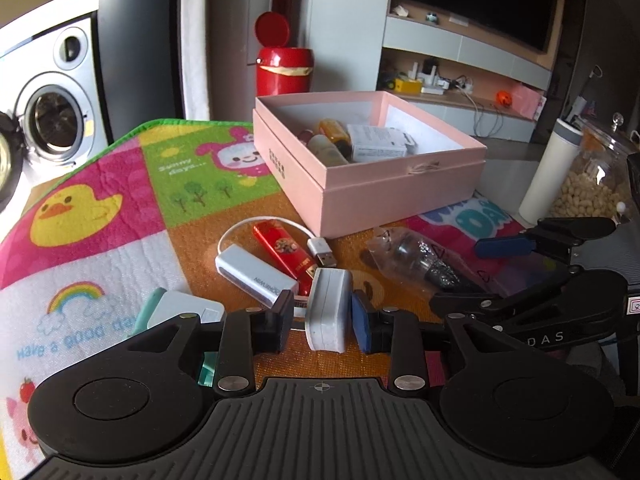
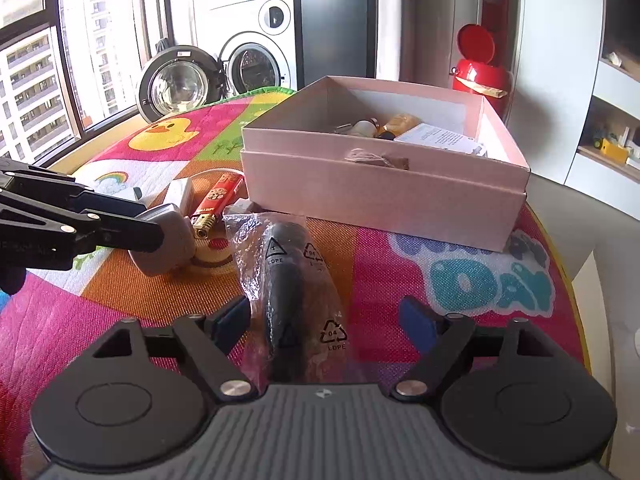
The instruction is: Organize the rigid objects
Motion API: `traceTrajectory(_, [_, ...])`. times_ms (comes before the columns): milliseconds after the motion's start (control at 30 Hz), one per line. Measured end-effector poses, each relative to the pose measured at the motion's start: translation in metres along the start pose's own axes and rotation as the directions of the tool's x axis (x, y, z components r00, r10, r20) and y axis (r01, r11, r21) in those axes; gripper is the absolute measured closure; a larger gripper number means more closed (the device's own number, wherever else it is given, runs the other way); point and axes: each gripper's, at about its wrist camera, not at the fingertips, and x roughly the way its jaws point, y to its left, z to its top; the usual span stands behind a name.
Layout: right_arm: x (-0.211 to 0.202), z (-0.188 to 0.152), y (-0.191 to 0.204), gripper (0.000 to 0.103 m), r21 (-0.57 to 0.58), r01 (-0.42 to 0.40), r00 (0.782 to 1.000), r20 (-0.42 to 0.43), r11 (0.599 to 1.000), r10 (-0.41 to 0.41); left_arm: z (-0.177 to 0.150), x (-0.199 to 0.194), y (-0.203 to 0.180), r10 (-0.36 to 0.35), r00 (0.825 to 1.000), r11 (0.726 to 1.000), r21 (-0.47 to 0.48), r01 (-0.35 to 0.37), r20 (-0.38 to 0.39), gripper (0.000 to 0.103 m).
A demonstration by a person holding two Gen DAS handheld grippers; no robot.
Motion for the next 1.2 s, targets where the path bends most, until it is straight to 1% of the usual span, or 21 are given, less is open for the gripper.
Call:
traceTrajectory(100, [0.000, 0.000, 0.000, 0.021, 0.000, 0.000, 1.000, 0.000, 1.000, 0.000, 0.000, 0.007, -0.001, 0.005, 1.000, 1.000, -0.017, -0.005, -0.010, 0.068])
traceTrajectory(133, [0.000, 0.000, 0.000, 0.021, 0.001, -0.001, 1.000, 0.001, 1.000, 0.001, 0.001, 0.010, 0.000, 0.015, 1.000, 0.999, -0.028, -0.015, -0.017, 0.065])
traceTrajectory(267, [0.000, 0.000, 0.000, 0.019, 0.004, -0.007, 1.000, 0.001, 1.000, 0.007, 0.002, 0.014, 0.002, 0.012, 1.000, 0.997, -0.070, -0.013, -0.009, 0.065])
traceTrajectory(367, [0.000, 0.000, 0.001, 0.018, 0.001, -0.008, 1.000, -0.001, 1.000, 0.008, -0.003, 0.010, 0.002, 0.009, 1.000, 0.998, -0.065, -0.009, 0.007, 0.068])
traceTrajectory(433, [0.001, 0.000, 0.002, 0.017, -0.003, -0.007, 1.000, -0.003, 1.000, 0.007, -0.007, 0.004, 0.004, -0.008, 1.000, 0.997, -0.073, 0.009, 0.012, 0.072])
traceTrajectory(500, [0.001, 0.000, 0.002, 0.016, -0.006, -0.006, 1.000, -0.004, 1.000, 0.006, -0.011, -0.003, 0.007, -0.019, 1.000, 0.996, -0.084, 0.020, 0.011, 0.074])
traceTrajectory(633, [0.002, 0.000, 0.003, 0.014, -0.008, -0.010, 1.000, -0.005, 1.000, 0.010, -0.024, -0.023, 0.008, -0.004, 1.000, 0.997, -0.078, 0.004, 0.005, 0.076])
traceTrajectory(700, [0.002, 0.000, 0.003, 0.012, -0.006, -0.016, 1.000, -0.007, 1.000, 0.016, -0.029, -0.030, 0.013, 0.012, 1.000, 0.995, -0.102, -0.012, 0.001, 0.076])
traceTrajectory(767, [0.003, 0.001, 0.002, 0.008, -0.006, -0.031, 0.999, -0.013, 1.000, 0.031, -0.030, -0.033, 0.016, 0.017, 1.000, 0.993, -0.119, -0.017, -0.001, 0.076])
traceTrajectory(800, [0.004, 0.001, 0.002, 0.006, -0.008, -0.045, 0.999, -0.019, 0.999, 0.045, -0.030, -0.032, 0.015, 0.021, 1.000, 0.993, -0.118, -0.021, -0.001, 0.075])
traceTrajectory(833, [0.005, 0.002, 0.001, 0.002, -0.008, -0.060, 0.998, -0.025, 0.998, 0.060, -0.028, -0.031, 0.013, 0.032, 1.000, 0.993, -0.112, -0.031, 0.002, 0.075])
traceTrajectory(867, [0.005, 0.003, 0.000, 0.000, -0.002, -0.079, 0.996, -0.032, 0.997, 0.079, -0.027, -0.029, 0.010, 0.041, 0.999, 0.994, -0.103, -0.041, 0.004, 0.075])
traceTrajectory(967, [0.005, 0.003, -0.002, 0.000, 0.009, -0.092, 0.995, -0.034, 0.996, 0.092, -0.023, -0.019, 0.003, 0.064, 0.998, 0.994, -0.085, -0.062, 0.013, 0.073])
traceTrajectory(1033, [0.005, 0.003, -0.002, 0.000, -0.003, -0.097, 0.995, -0.040, 0.995, 0.097, -0.020, -0.012, 0.001, 0.078, 0.997, 0.993, -0.090, -0.077, 0.004, 0.069])
traceTrajectory(1067, [0.005, 0.004, -0.001, 0.000, -0.008, -0.098, 0.994, -0.043, 0.995, 0.098, -0.019, -0.010, 0.001, 0.076, 0.997, 0.992, -0.099, -0.074, 0.012, 0.069])
traceTrajectory(1133, [0.005, 0.004, 0.001, 0.000, -0.027, -0.091, 0.995, -0.050, 0.995, 0.089, -0.019, -0.002, 0.005, 0.083, 0.996, 0.988, -0.125, -0.087, -0.038, 0.057])
traceTrajectory(1200, [0.006, 0.003, 0.005, 0.000, -0.048, -0.077, 0.996, -0.053, 0.996, 0.074, -0.023, -0.001, 0.005, 0.083, 0.996, 0.989, -0.119, -0.085, -0.019, 0.057])
